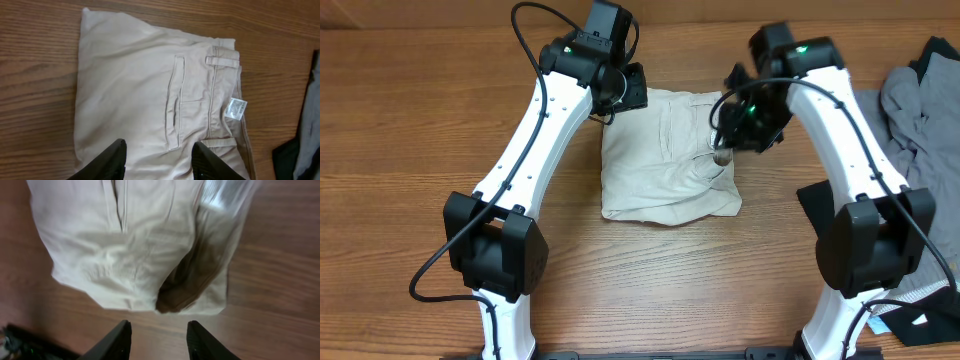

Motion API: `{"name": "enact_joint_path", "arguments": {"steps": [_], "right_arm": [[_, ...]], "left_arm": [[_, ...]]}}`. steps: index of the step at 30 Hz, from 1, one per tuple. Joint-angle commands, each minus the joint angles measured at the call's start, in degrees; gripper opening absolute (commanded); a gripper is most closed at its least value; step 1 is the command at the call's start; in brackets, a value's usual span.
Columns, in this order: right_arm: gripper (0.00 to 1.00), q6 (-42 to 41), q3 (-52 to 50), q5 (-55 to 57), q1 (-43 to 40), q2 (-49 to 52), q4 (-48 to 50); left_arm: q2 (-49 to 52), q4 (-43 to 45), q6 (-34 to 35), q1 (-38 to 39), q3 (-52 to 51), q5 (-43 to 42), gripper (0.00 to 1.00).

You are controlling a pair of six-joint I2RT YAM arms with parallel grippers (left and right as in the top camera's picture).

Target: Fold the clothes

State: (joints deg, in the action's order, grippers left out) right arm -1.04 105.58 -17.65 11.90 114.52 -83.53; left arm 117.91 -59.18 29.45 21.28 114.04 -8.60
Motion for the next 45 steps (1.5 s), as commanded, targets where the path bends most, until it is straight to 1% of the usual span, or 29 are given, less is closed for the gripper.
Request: {"name": "enact_joint_path", "arguments": {"steps": [1, 4, 7, 8, 10, 17, 18, 19, 21, 23, 26, 28, 30, 35, 37, 41, 43, 45], "right_arm": [[0.41, 0.0, -3.0, -0.5, 0.3, 0.4, 0.9], [0.41, 0.0, -7.0, -0.8, 0.5, 0.4, 3.4], [0.42, 0.0, -10.7, -1.1, 1.3, 0.4, 9.0], [0.44, 0.0, -11.3, -1.1, 1.6, 0.4, 10.5], [0.44, 0.0, -11.5, -1.1, 2.0, 0.4, 12.4], [0.41, 0.0, -11.5, -0.9, 2.2, 0.4, 11.4], [0.39, 0.0, -11.5, -0.7, 2.2, 0.4, 11.0], [0.29, 0.0, -11.5, -0.1, 2.2, 0.4, 10.9], [0.04, 0.0, -11.5, 0.4, 2.2, 0.4, 10.9], [0.04, 0.9, -11.5, 0.4, 2.2, 0.4, 8.6], [0.04, 0.9, -11.5, 0.4, 2.2, 0.4, -2.3], [0.04, 0.9, -11.5, 0.4, 2.2, 0.4, -5.8], [0.04, 0.9, -11.5, 0.5, 2.2, 0.4, -7.3], [0.04, 0.9, -15.3, 1.1, 2.3, 0.4, -4.1], [0.04, 0.9, -19.2, 1.1, 2.3, 0.4, -3.3], [0.04, -2.2, -28.0, 1.2, 2.3, 0.4, 2.5], [0.04, -5.1, -31.8, 1.7, 2.3, 0.4, 6.4], [0.06, -6.8, -33.6, 2.0, 2.2, 0.4, 9.0]], "left_arm": [[-1.3, -1.0, -1.2, 0.1, 1.6, 1.1, 0.46], [-1.3, -1.6, -1.2, 0.1, 1.6, 1.1, 0.46], [-1.3, -1.9, -1.2, 0.1, 1.6, 1.1, 0.46], [-1.3, -1.9, -1.2, 0.1, 1.6, 1.1, 0.46], [-1.3, -2.1, -1.2, 0.1, 1.6, 1.1, 0.46], [-1.3, -2.3, -1.2, 0.1, 1.6, 1.2, 0.46], [-1.3, -2.3, -1.2, 0.1, 1.6, 1.2, 0.46], [-1.3, -2.3, -1.2, 0.1, 1.6, 1.2, 0.46], [-1.3, -2.3, -1.2, 0.1, 1.6, 1.2, 0.46], [-1.3, -2.3, -1.2, 0.1, 1.6, 1.2, 0.46], [-1.3, -2.4, -1.2, 0.0, 1.6, 1.2, 0.46], [-1.3, -2.3, -1.2, 0.0, 1.6, 1.2, 0.46], [-1.3, -2.3, -1.2, 0.0, 1.6, 1.2, 0.46], [-1.3, -2.8, -1.2, 0.1, 1.6, 1.1, 0.46], [-1.3, -2.6, -1.2, 0.1, 1.6, 1.2, 0.47], [-1.3, -0.9, -1.2, 0.1, 1.6, 1.3, 0.50], [-1.3, 1.8, -3.6, 0.1, 1.6, 1.6, 0.51], [-1.1, 5.1, -6.5, 0.1, 1.6, 1.6, 0.52]]}}
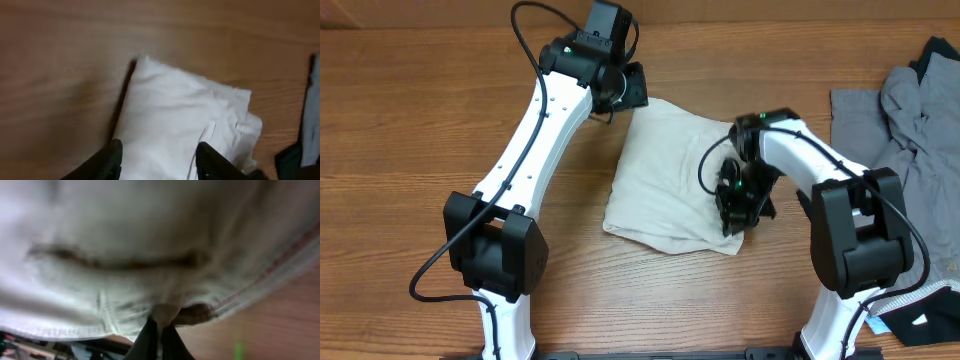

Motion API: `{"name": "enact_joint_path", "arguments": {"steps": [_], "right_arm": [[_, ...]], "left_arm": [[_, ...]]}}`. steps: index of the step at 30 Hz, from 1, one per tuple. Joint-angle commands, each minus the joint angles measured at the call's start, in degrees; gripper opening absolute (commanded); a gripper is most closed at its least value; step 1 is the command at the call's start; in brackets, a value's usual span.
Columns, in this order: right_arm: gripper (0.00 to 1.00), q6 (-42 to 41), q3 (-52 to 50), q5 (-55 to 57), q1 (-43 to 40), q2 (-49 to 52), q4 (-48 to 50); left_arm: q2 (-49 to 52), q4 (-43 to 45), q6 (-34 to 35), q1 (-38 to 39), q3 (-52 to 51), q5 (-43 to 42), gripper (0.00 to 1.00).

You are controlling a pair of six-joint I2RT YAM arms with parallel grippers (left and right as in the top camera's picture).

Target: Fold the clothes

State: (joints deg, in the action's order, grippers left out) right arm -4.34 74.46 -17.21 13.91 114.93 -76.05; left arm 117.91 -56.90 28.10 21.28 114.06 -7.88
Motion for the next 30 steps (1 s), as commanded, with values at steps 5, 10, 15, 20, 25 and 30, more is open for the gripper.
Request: {"name": "enact_joint_path", "arguments": {"steps": [5, 10, 15, 20, 25, 30], "right_arm": [[0.08, -8.5, -3.0, 4.5, 0.2, 0.0, 6.1], [0.08, -11.0, -3.0, 5.0, 0.2, 0.0, 8.8], [0.08, -12.0, -3.0, 5.2, 0.2, 0.0, 9.6], [0.08, -12.0, -3.0, 5.7, 0.2, 0.0, 10.5], [0.08, -12.1, -3.0, 13.4, -0.1, 0.0, 16.1], [0.08, -12.0, -3.0, 18.5, -1.9, 0.0, 23.5]], "left_arm": [[1.8, 11.5, -10.5, 0.1, 1.5, 0.8, 0.54], [8.6, 15.8, -11.4, 0.1, 1.5, 0.3, 0.54], [14.9, 20.7, -12.7, 0.2, 1.5, -3.2, 0.52], [19.4, 19.2, -12.7, 0.2, 1.5, -4.0, 0.50], [21.5, 8.5, -14.4, -0.1, 1.5, -0.3, 0.15], [21.5, -6.9, -12.7, -1.0, 1.5, 6.8, 0.05]]}}
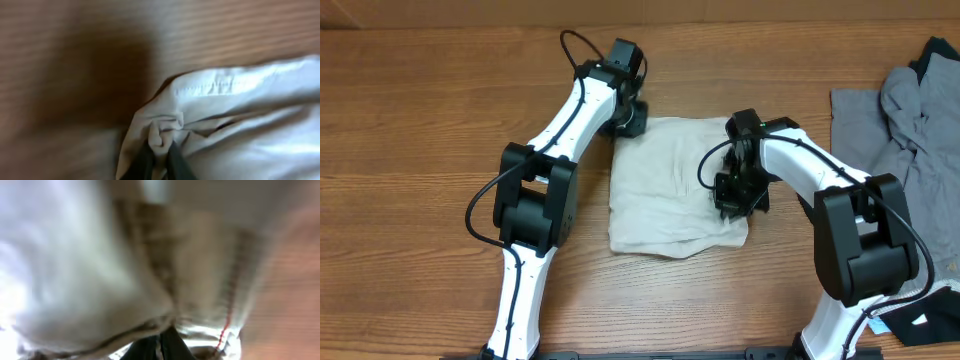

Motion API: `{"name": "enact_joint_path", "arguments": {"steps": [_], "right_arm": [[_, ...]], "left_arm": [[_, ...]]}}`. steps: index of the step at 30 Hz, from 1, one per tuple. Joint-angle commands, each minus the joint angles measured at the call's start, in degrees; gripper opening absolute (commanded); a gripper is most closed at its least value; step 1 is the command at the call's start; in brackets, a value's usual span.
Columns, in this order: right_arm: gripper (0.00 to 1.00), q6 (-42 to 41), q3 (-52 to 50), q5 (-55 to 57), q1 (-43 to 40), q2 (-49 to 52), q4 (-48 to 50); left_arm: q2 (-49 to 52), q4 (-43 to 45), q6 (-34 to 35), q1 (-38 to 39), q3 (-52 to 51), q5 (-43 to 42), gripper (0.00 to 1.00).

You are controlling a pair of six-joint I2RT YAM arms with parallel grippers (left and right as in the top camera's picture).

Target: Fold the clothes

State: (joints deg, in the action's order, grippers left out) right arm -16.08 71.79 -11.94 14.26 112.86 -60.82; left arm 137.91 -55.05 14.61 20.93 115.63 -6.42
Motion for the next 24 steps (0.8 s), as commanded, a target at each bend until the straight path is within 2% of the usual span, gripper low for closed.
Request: {"name": "enact_joint_path", "arguments": {"steps": [1, 3, 7, 10, 11, 13, 16, 17, 20, 23, 24], "right_arm": [[0.08, 0.3, -0.3, 15.0, -3.1, 2.1, 11.4], [0.08, 3.2, -0.1, 14.9, -4.2, 2.1, 15.7], [0.11, 7.6, 1.7, 14.9, -5.6, 2.1, 19.5], [0.11, 7.5, 6.2, 14.9, -5.7, 1.8, 14.2], [0.12, 7.5, 9.6, 15.0, -5.7, 1.3, 9.8], [0.17, 7.1, 13.5, 15.1, -5.9, 0.6, 4.9], [0.24, 6.3, 20.5, 15.5, -6.9, -1.2, -2.1], [0.25, 5.6, 21.7, 15.5, -7.1, -1.7, -3.1], [0.30, 5.1, 24.5, 15.5, -7.7, -3.4, -5.6], [0.33, 5.1, 24.9, 15.5, -7.7, -4.6, -7.2], [0.33, 5.1, 24.9, 15.5, -7.7, -4.6, -7.4]], "left_arm": [[1.5, -14.8, 3.0, -1.2, -0.1, 5.3, 0.06], [1.5, -21.3, 5.7, -1.6, -0.1, 4.3, 0.10], [1.5, -30.5, 6.0, -1.8, -0.1, -1.0, 0.22], [1.4, -33.7, 6.0, -1.8, -0.1, -4.9, 0.21], [1.1, -34.3, 6.1, -2.0, 0.0, -5.3, 0.18], [0.2, -34.4, 6.9, -2.4, 0.6, -5.2, 0.19], [-2.3, -33.0, 7.3, -3.8, 2.4, -5.3, 0.30], [-3.0, -32.3, 7.3, -4.1, 3.1, -5.4, 0.35], [-4.6, -29.3, 7.2, -4.8, 6.3, -9.4, 0.86], [-4.7, -21.8, 2.6, -4.9, 8.8, -12.7, 1.00], [-4.7, -18.5, 0.6, -4.9, 8.8, -15.0, 1.00]]}}
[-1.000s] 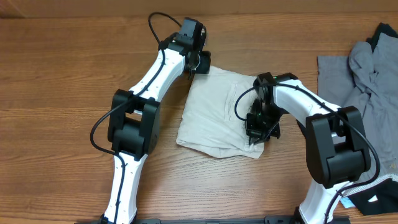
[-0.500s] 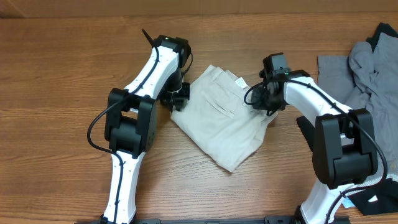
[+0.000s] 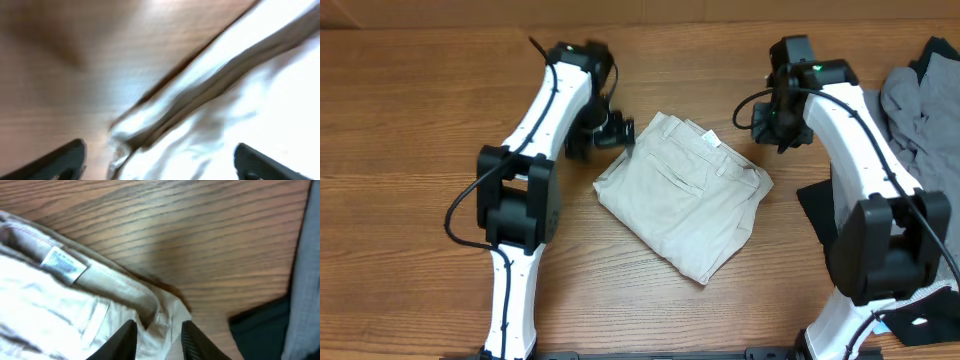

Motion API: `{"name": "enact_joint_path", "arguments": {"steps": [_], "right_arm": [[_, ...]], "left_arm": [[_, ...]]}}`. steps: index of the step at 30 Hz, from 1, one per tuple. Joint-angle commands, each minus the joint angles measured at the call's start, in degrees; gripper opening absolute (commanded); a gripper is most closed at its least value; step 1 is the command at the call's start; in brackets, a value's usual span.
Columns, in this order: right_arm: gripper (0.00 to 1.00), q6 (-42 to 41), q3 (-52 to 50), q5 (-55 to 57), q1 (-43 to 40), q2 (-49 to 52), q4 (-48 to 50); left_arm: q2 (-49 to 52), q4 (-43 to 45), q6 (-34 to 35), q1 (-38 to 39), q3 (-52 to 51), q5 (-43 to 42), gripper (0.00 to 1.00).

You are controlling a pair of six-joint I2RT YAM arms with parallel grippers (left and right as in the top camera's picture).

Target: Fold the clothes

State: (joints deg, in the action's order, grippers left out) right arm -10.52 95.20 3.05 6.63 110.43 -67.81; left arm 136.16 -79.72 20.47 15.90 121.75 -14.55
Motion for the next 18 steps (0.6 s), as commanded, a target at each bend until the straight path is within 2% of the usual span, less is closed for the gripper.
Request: {"name": "enact_joint_path", "arguments": {"steps": [1, 5, 8, 12, 18], "right_arm": [[0.34, -0.4, 1.5, 0.3, -0.1, -2.2, -0.9], [0.33, -1.4, 1.5, -0.4, -0.1, -2.2, -1.1], [0.34, -1.5, 1.5, -0.6, -0.1, -2.2, -1.1], [0.34, -1.5, 1.5, -0.6, -0.1, -2.2, -1.1], [0.33, -1.5, 1.5, -0.6, -0.1, -2.2, -1.7]], "left_arm": [[-2.8, 9.9, -7.7, 0.1, 2.5, -9.9, 1.00], [-1.4, 17.9, -8.9, 0.5, 2.1, -14.0, 1.00], [0.1, 19.3, -9.0, 1.1, 2.1, -14.5, 1.00], [3.4, 20.8, -9.8, 2.2, 2.1, -19.9, 1.00], [10.1, 19.7, -10.2, 5.2, 2.1, -20.2, 0.97]]}}
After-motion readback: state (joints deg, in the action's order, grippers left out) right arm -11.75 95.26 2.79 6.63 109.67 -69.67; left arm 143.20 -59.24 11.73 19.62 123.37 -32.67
